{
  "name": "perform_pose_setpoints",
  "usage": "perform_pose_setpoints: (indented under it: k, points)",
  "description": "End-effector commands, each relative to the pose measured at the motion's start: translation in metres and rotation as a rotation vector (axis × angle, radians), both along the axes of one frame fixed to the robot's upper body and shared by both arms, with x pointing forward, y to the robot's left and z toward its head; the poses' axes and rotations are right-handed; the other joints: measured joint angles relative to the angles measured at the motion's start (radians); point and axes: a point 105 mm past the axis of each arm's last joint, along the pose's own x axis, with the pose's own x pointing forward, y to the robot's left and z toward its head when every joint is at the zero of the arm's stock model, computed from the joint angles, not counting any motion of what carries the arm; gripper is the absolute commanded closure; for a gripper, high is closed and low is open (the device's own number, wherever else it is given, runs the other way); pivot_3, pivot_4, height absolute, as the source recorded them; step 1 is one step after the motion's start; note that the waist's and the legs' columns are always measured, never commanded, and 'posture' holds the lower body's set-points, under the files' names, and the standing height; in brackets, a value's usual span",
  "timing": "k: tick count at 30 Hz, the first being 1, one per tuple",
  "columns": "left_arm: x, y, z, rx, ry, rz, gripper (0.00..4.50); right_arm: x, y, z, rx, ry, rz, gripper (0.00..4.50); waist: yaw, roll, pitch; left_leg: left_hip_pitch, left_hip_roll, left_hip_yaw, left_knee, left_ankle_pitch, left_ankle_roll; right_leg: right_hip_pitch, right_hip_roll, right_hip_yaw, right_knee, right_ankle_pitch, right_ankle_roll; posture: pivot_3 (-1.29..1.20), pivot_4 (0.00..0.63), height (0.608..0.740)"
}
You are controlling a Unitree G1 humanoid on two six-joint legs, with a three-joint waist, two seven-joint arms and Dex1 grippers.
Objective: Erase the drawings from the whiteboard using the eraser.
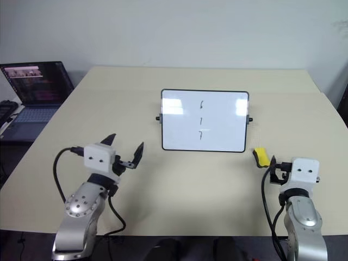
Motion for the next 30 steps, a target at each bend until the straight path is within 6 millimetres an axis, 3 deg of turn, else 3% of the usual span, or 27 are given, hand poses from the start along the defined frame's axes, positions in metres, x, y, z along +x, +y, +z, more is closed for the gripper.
perform_pose_setpoints:
  k: [1, 8, 13, 22, 30]
  points:
    - [0.004, 0.009, 0.023, -0.015, -0.034, -0.069, 0.00, 0.000, 0.001, 0.011, -0.014, -0.048, 0.011, 0.03, 0.000, 0.000, 0.000, 0.000, 0.000, 0.000, 0.000, 0.000, 0.000, 0.000, 0.000, 0.000, 0.000, 0.000, 0.000, 0.00, 0.150, 0.740]
    - [0.013, 0.012, 0.047, -0.111, 0.060, -0.340, 0.00, 0.008, 0.005, 0.009, -0.007, -0.046, 0.034, 0.03, -0.003, 0.000, 0.000, 0.001, 0.000, 0.002, 0.000, 0.000, 0.000, 0.000, 0.001, 0.002, 0.000, 0.000, 0.000, 0.00, 0.150, 0.740]
    - [0.009, 0.011, 0.055, -0.098, 0.152, -0.513, 0.00, 0.013, 0.006, 0.011, -0.007, -0.053, 0.046, 0.03, -0.011, 0.000, 0.000, 0.002, 0.001, 0.005, 0.000, 0.000, 0.000, -0.001, 0.002, 0.007, 0.001, 0.002, -0.003, 0.00, 0.150, 0.740]
    - [0.020, 0.033, 0.072, 0.058, 0.207, -0.605, 0.00, 0.015, 0.004, 0.014, -0.017, -0.066, 0.049, 0.03, -0.024, 0.000, 0.000, 0.002, 0.002, 0.008, 0.000, -0.001, 0.001, -0.003, 0.003, 0.013, 0.001, 0.003, -0.005, 0.00, 0.150, 0.740]
    - [0.017, 0.030, 0.073, 0.068, 0.251, -0.754, 0.00, 0.014, 0.002, 0.018, -0.028, -0.071, 0.054, 0.03, -0.029, 0.000, 0.000, 0.001, 0.001, 0.012, 0.000, -0.001, 0.001, -0.009, 0.003, 0.017, 0.006, 0.003, -0.005, 0.00, 0.150, 0.740]
